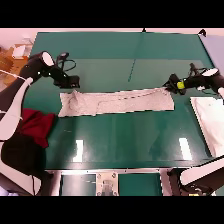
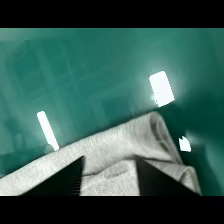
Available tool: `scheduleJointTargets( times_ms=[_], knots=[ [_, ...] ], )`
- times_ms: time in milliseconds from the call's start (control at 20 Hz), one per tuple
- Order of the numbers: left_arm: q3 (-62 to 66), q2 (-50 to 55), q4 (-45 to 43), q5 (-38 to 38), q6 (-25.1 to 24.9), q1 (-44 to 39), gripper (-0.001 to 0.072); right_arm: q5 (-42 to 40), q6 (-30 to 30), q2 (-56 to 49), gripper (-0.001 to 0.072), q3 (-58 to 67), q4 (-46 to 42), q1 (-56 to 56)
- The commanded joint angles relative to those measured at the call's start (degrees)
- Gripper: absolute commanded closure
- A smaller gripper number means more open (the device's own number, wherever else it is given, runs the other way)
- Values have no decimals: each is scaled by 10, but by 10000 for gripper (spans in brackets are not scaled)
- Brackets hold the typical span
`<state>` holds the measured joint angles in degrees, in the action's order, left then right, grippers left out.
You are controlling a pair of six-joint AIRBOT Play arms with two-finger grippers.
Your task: Fold the shirts.
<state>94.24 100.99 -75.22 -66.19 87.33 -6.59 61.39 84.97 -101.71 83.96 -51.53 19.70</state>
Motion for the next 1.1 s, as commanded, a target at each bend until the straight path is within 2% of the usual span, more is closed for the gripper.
scheduleJointTargets(
  times_ms=[0, 100, 250, 400, 450, 500, 550, 600, 650, 700, 750, 900, 1050],
  knots=[
    [85, 5, -147, -49, 56, 0, 222, 98, -27, -12, 185, 85, -31, 43],
    [125, 5, -156, -75, 58, 0, 223, 140, -42, -13, 167, 91, -67, 71],
    [129, 7, -71, -92, 51, 0, 223, 169, -92, -23, 167, 49, -80, 83],
    [127, 10, 12, -110, 22, 0, 225, 169, -133, -51, 167, 12, -52, 70],
    [127, 10, 40, -111, 17, 0, 255, 169, -142, -65, 167, 10, -39, 62],
    [127, 10, 68, -113, 2, 0, 413, 169, -148, -77, 167, 10, -28, 54],
    [127, 10, 94, -114, -14, 0, 515, 169, -153, -87, 168, 10, -19, 44],
    [127, 10, 119, -113, -19, 0, 531, 169, -156, -95, 185, 10, -18, 33],
    [127, 10, 145, -108, -19, 0, 544, 169, -158, -98, 358, 10, -18, 25],
    [127, 10, 169, -100, -25, 0, 678, 169, -167, -98, 570, 11, -18, 18],
    [127, 10, 183, -88, -26, -3, 681, 176, -167, -98, 685, 17, -17, 15],
    [127, 23, 189, -52, -25, -38, 681, 221, -163, -87, 695, 55, -18, 15],
    [127, 75, 225, -30, -27, -112, 681, 305, -146, -47, 696, 103, -18, 15]
  ],
)
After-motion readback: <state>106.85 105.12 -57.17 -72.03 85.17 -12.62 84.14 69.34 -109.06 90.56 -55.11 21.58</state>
